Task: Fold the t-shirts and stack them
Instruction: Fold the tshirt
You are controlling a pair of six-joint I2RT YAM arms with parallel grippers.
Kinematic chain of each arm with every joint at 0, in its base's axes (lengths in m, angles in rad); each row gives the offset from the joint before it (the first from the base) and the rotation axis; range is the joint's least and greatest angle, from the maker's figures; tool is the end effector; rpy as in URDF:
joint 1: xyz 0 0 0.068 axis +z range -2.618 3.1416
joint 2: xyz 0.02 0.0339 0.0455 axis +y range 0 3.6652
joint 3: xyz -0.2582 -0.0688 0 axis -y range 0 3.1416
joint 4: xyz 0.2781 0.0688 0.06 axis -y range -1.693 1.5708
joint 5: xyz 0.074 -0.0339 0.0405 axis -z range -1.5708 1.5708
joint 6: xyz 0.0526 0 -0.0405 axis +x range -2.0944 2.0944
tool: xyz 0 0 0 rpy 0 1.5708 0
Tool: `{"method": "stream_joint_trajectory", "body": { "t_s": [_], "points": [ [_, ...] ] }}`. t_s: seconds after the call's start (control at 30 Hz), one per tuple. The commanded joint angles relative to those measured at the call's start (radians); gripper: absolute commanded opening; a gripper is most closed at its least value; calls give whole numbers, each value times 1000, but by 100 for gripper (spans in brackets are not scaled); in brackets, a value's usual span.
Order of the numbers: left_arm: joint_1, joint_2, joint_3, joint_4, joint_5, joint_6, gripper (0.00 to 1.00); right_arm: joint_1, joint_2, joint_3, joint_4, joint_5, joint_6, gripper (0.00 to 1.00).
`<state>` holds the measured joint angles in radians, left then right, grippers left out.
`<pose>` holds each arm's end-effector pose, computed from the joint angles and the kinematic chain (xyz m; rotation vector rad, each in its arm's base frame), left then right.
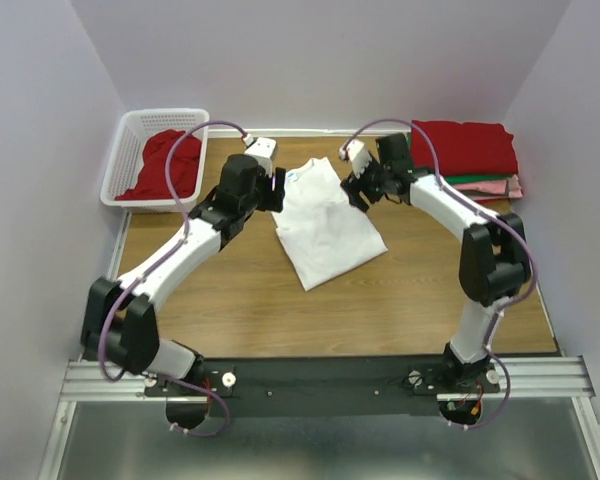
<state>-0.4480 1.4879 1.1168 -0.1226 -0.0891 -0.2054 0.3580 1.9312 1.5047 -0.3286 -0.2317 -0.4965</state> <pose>0.3543 -0.1651 0.2660 0.1963 2.0677 -0.3104 0.4456 0.1796 0.2089 -1.0612 2.0509 0.1988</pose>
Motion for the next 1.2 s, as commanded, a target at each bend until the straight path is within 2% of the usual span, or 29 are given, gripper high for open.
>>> {"method": "stream_joint_trajectory", "body": {
  "t_s": [0.0,0.1,0.13,0.23,0.3,0.33,0.47,0.57,0.8,1.1,1.17],
  "points": [
    [-110,-139,-86,-17,141,233,73,-7,-193,-202,-210,-296,-273,80],
    [-228,-217,-184,26,63,365,74,-37,-225,-271,-228,-319,-312,80],
    [-303,-236,-234,55,33,473,74,-77,-233,-282,-239,-346,-304,80],
    [-392,-297,-329,90,23,650,74,-160,-265,-316,-274,-412,-280,80],
    [-461,-321,-365,103,46,722,74,-180,-300,-348,-314,-452,-350,80],
    [-510,-325,-400,116,73,768,74,-180,-345,-388,-370,-480,-473,80],
    [-616,-275,-471,162,71,816,73,-183,-435,-497,-412,-503,-720,80],
    [-647,-166,-451,181,-9,793,71,-185,-448,-500,-412,-521,-719,80],
    [-643,79,-377,210,-133,736,69,-185,-425,-478,-411,-549,-685,81],
    [-620,161,-368,209,-230,704,65,-188,-426,-512,-406,-514,-717,81],
    [-610,181,-362,189,-233,693,61,-188,-420,-511,-406,-515,-724,84]
  ]
}}
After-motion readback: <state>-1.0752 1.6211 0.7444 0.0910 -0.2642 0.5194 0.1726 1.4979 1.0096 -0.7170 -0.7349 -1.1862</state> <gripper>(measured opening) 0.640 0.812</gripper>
